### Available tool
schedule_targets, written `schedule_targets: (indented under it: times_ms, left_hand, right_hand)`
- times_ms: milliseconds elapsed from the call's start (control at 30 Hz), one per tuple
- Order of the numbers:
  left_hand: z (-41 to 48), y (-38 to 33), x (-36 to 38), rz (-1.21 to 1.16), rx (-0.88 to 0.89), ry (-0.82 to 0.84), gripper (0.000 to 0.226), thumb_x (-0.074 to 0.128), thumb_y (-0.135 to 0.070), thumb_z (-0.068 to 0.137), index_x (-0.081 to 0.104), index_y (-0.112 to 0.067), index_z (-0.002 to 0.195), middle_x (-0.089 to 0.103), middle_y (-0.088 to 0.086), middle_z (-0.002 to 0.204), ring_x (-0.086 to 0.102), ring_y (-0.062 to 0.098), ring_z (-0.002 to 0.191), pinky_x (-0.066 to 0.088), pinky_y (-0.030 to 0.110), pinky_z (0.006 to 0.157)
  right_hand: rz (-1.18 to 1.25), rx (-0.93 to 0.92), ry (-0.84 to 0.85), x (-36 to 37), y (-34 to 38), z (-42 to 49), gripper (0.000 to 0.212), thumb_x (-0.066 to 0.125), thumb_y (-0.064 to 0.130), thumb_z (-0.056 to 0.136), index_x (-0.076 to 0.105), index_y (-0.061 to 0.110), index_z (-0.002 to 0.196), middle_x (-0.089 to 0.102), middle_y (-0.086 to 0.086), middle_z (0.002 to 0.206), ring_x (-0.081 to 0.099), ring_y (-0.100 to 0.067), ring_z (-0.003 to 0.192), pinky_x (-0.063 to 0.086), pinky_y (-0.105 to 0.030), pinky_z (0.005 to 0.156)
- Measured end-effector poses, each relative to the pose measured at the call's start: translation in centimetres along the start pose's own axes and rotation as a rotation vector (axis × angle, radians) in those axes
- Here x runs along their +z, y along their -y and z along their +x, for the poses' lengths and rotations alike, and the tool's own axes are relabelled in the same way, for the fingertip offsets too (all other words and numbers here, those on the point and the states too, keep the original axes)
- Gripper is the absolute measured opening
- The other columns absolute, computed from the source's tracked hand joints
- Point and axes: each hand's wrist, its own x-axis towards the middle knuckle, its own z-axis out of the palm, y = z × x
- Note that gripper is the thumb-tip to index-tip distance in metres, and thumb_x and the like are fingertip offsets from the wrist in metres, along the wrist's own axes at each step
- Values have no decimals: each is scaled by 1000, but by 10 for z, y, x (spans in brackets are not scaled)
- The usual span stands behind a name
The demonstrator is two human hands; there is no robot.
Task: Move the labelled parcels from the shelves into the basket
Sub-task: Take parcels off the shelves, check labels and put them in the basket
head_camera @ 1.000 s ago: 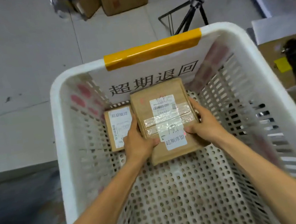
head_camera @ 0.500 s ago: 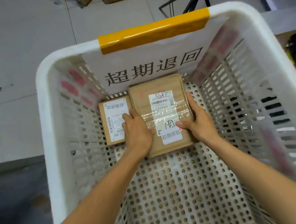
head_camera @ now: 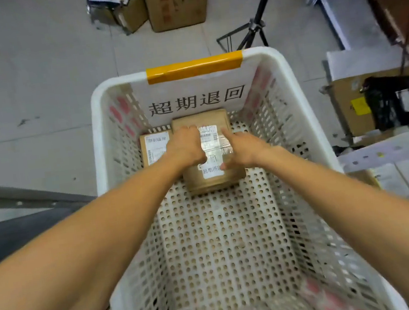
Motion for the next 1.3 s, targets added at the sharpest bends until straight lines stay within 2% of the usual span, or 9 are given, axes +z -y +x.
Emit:
schedule_targets:
  times_ms: [167, 300, 400, 567, 700, 833, 1000, 1200, 1300]
  left_hand:
    - [-55, -30, -60, 24, 36, 0, 47, 76, -18, 76, 56, -5, 116, 61, 12, 114, 59, 27, 101, 53, 41, 88]
    - [-117, -53, -115, 23, 45, -66, 45, 77, -21, 77, 56, -8, 114, 61, 8, 106, 59, 25, 95, 52, 37, 83]
    - [-166, -66, -155, 25, 32, -128, 49, 78, -26, 75, 58, -10, 116, 64, 7, 110, 61, 26, 97, 52, 38, 84]
    - [-262, -73, -208, 11, 5, -258, 54, 79, -25, 75, 57, -10, 121, 62, 9, 118, 58, 26, 106, 49, 36, 87]
    - [-340, -63, -238, 12, -46, -324, 53, 78, -26, 75, 56, -12, 122, 61, 6, 120, 58, 25, 108, 49, 34, 88]
    - [-416, -46, -263, 22, -115, -425, 53, 78, -29, 73, 56, -15, 119, 64, 4, 115, 59, 22, 102, 51, 36, 87]
    - [-524, -21, -260, 5, -245, -551, 50, 77, -29, 74, 57, -16, 118, 62, 2, 113, 58, 20, 102, 50, 37, 89]
    - [-665, 6, -222, -42, -442, -639, 46, 76, -31, 77, 59, -17, 117, 56, -4, 109, 54, 16, 99, 45, 28, 81]
    - [-718, 12, -207, -136, -534, -690, 42, 78, -28, 73, 60, -18, 110, 62, -1, 109, 60, 17, 95, 54, 37, 83]
  right_hand:
    - [-121, -111, 58, -66, 15, -76, 82, 75, 49, 77, 42, 12, 143, 50, -8, 143, 48, -28, 128, 41, -42, 105]
    - [-224, -267, -58, -119, 44, -141, 73, 74, 45, 80, 46, 15, 141, 58, -6, 126, 57, -24, 111, 48, -36, 94]
    - [-326, -381, -141, -156, 75, -193, 69, 73, 42, 81, 47, 15, 139, 57, -8, 133, 55, -27, 118, 47, -39, 97]
    - [-375, -507, -237, -202, 118, -280, 67, 76, 40, 80, 52, 13, 136, 60, -9, 127, 57, -28, 114, 48, -36, 90]
    - [-377, -598, -353, -232, 152, -345, 52, 79, 35, 77, 62, 9, 119, 59, 2, 91, 59, -26, 96, 40, -27, 61]
    - [-373, -689, -448, -242, 197, -394, 59, 81, 36, 74, 60, 11, 124, 63, -7, 116, 59, -26, 104, 50, -34, 82]
    - [-452, -806, -435, -226, 258, -460, 60, 84, 41, 66, 61, 18, 117, 63, -1, 107, 59, -21, 91, 53, -34, 81]
    - [-646, -979, -354, -164, 315, -559, 52, 78, 40, 74, 64, 13, 116, 66, -5, 111, 62, -23, 95, 53, -37, 88]
    - [-713, -1069, -345, -143, 331, -603, 54, 75, 41, 79, 62, 13, 124, 63, -4, 117, 59, -23, 101, 50, -32, 87]
